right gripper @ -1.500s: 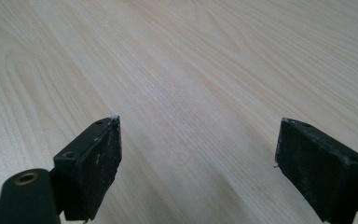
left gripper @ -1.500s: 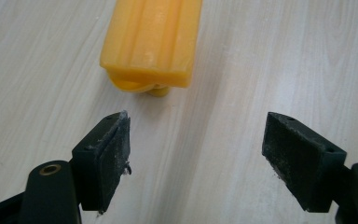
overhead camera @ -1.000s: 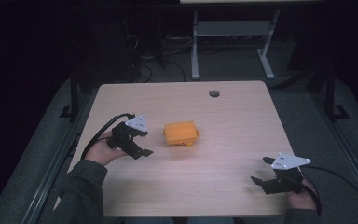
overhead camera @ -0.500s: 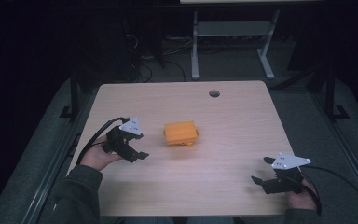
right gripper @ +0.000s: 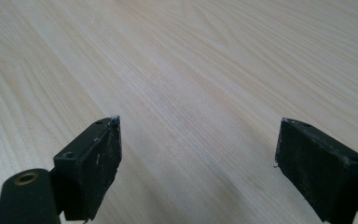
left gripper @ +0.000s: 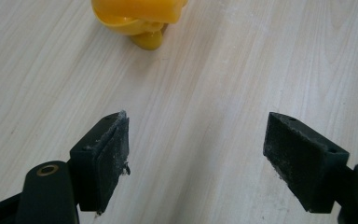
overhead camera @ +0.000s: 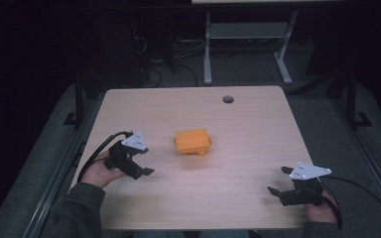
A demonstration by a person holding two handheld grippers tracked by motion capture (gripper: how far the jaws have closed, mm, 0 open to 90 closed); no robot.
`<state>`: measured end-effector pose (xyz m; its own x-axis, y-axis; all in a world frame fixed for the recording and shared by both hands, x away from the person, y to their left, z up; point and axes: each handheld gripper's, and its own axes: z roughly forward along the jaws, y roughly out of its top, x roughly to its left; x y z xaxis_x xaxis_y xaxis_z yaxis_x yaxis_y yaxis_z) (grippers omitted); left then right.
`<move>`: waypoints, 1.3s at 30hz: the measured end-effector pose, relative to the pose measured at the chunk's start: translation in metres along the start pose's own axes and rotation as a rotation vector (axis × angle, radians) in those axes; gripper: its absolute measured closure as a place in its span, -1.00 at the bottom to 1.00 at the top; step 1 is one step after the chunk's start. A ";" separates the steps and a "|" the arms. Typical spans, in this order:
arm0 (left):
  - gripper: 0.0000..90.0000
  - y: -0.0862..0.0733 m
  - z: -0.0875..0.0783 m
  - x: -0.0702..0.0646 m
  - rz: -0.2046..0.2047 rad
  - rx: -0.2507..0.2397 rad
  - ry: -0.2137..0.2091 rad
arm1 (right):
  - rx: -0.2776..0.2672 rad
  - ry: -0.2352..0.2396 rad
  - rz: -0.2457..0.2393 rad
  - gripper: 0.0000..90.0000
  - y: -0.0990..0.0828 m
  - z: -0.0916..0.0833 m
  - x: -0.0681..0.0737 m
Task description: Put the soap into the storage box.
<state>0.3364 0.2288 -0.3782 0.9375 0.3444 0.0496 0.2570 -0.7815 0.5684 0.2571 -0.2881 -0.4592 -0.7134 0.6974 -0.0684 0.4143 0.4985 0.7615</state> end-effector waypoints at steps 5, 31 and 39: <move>-0.53 -0.007 0.001 -0.004 -0.006 0.005 0.000 | 0.002 -0.001 0.003 -0.69 0.000 0.000 0.000; -0.53 -0.037 -0.001 -0.025 -0.023 -0.004 0.004 | 0.013 -0.018 0.011 -0.69 -0.001 -0.001 0.002; -0.53 -0.048 0.000 -0.034 -0.028 -0.002 0.010 | 0.014 -0.020 0.011 -0.69 -0.002 -0.001 0.002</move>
<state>0.2917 0.2548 -0.4070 0.9276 0.3713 0.0416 0.2828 -0.7703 0.5715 0.2543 -0.2880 -0.4599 -0.6976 0.7127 -0.0733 0.4295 0.4979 0.7534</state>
